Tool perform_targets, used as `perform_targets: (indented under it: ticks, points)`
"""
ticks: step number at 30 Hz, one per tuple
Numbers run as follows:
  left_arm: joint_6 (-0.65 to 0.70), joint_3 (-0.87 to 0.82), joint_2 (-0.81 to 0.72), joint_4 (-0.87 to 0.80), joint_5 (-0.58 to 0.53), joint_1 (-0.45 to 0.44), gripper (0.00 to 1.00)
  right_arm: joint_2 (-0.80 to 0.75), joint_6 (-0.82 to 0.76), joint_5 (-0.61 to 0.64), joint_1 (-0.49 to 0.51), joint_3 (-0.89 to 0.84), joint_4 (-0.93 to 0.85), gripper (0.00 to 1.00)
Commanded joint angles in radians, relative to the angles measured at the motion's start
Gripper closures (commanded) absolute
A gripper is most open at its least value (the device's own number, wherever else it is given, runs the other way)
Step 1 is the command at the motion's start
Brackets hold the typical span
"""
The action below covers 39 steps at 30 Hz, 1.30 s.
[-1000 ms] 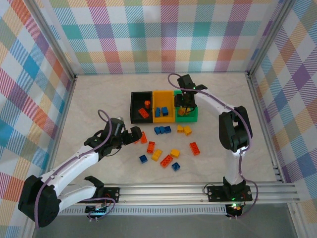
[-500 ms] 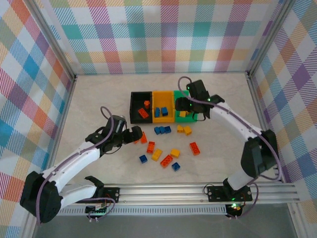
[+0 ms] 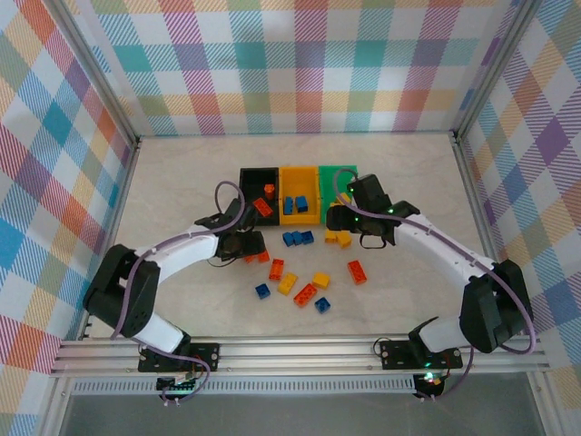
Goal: Sort the legos into containers by color
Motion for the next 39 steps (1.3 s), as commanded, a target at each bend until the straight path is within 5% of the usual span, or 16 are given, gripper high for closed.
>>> perform_targets:
  ticks: [1,10,14,16,26,39]
  points:
    - [0.022,0.018,0.039,-0.042,-0.050,-0.005,0.30,-0.021,0.010,0.011,-0.004,-0.021,0.028,0.23]
    - [0.012,-0.037,0.023,-0.060,-0.067,0.004,0.46,-0.023,0.003,0.021,-0.005,-0.027,0.034,0.23]
    - [0.009,-0.067,-0.006,-0.060,-0.050,0.004,0.24,-0.028,0.003,0.018,-0.004,-0.029,0.039,0.23]
    - [0.013,-0.068,0.000,-0.054,-0.045,0.004,0.22,-0.030,0.004,0.019,-0.005,-0.033,0.043,0.23]
    - [0.003,-0.039,0.085,-0.005,-0.005,0.004,0.59,-0.040,0.004,0.026,-0.005,-0.039,0.037,0.23]
    - [0.003,0.023,-0.090,-0.109,0.001,-0.013,0.70,-0.052,0.011,0.018,-0.009,-0.047,0.052,0.22]
